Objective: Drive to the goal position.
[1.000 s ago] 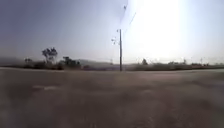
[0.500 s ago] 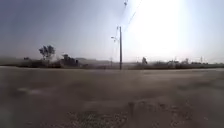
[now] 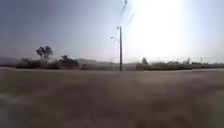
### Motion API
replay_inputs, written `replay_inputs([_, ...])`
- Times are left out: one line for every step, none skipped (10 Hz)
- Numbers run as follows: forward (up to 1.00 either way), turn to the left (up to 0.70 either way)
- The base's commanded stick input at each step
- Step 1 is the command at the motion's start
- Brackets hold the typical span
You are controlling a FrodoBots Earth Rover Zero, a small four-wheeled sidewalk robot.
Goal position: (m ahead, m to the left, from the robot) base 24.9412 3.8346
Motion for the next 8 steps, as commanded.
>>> replay_inputs([1.0,0.0])
replay_inputs([1.0,0.0])
replay_inputs([1.0,0.01])
replay_inputs([1.0,0.17])
replay_inputs([1.0,0.27])
replay_inputs([1.0,0.27])
replay_inputs([1.0,0.17])
replay_inputs([1.0,0.02])
